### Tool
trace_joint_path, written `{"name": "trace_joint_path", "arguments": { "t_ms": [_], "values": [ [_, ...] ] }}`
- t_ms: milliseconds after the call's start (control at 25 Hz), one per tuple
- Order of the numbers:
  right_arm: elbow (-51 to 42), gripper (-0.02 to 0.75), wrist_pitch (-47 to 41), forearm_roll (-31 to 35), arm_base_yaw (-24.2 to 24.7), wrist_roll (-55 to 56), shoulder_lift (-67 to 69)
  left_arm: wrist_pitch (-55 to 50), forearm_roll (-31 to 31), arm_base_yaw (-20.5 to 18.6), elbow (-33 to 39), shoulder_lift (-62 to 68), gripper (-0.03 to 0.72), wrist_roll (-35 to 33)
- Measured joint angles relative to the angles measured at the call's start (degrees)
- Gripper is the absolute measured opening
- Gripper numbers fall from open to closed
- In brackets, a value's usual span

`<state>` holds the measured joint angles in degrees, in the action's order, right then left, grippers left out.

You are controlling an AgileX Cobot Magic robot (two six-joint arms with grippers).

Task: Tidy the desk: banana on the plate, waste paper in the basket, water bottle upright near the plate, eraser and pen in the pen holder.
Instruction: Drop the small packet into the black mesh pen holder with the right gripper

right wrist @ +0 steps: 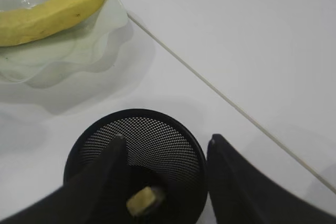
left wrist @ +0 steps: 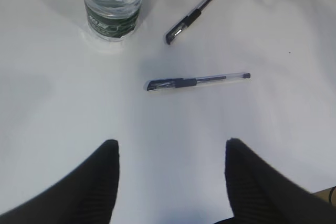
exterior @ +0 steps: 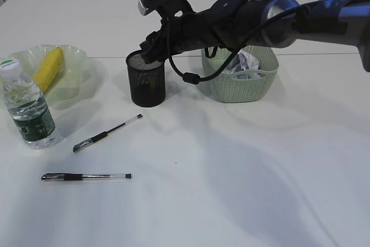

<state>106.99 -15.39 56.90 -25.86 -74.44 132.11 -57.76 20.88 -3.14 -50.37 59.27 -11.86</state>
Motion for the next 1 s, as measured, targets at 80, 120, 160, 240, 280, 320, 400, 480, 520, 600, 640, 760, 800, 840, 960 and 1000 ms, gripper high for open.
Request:
{"name": "trace_joint_path", "arguments": {
  "t_ms": [80,120,160,240,280,320,400,480,520,600,640,760,800,840,960,1000],
  "values": [
    [0.0,0.368,0.0,0.0,0.0,0.0,0.0,0.0,0.0,0.0,0.0,0.0,0.454,0.0],
    [0.0,0.37,0.0,0.0,0.0,0.0,0.0,0.0,0.0,0.0,0.0,0.0,0.454,0.0],
    [0.0,0.372,0.0,0.0,0.0,0.0,0.0,0.0,0.0,0.0,0.0,0.0,0.454,0.0],
    [0.0,0.375,0.0,0.0,0.0,0.0,0.0,0.0,0.0,0.0,0.0,0.0,0.454,0.0],
    [0.0,0.375,0.0,0.0,0.0,0.0,0.0,0.1,0.0,0.0,0.0,0.0,0.454,0.0],
    [0.0,0.375,0.0,0.0,0.0,0.0,0.0,0.1,0.0,0.0,0.0,0.0,0.454,0.0],
    [0.0,0.375,0.0,0.0,0.0,0.0,0.0,0.1,0.0,0.0,0.0,0.0,0.454,0.0],
    [0.1,0.375,-2.0,0.1,0.2,0.0,0.0,0.1,0.0,0.0,0.0,0.0,0.454,0.0],
    [0.2,0.376,-3.9,0.0,0.2,0.0,-0.2,0.1,0.0,0.0,0.0,0.0,0.454,0.0],
    [0.2,0.376,-6.7,-0.9,0.3,1.4,-0.9,0.1,0.0,0.0,0.0,0.0,0.454,0.0],
    [0.2,0.376,-7.5,-1.9,0.3,3.8,-1.4,0.1,0.0,0.0,0.0,0.0,0.454,0.0],
    [0.2,0.376,-8.9,-8.5,0.3,13.0,-3.0,0.1,0.0,0.0,0.0,0.0,0.454,0.0],
    [0.2,0.376,-9.8,-11.8,0.3,15.8,-3.7,0.1,0.0,0.0,0.0,0.0,0.454,0.0],
    [0.2,0.376,-11.2,-16.4,0.3,19.4,-4.4,0.1,0.0,0.0,0.0,0.0,0.454,0.0],
    [0.2,0.376,-17.5,-30.7,0.3,32.3,-6.8,0.1,0.0,0.0,0.0,0.0,0.454,0.0],
    [0.2,0.376,-19.4,-35.2,0.3,37.8,-7.7,0.1,0.1,0.0,0.0,0.0,0.454,0.0]
  ]
}}
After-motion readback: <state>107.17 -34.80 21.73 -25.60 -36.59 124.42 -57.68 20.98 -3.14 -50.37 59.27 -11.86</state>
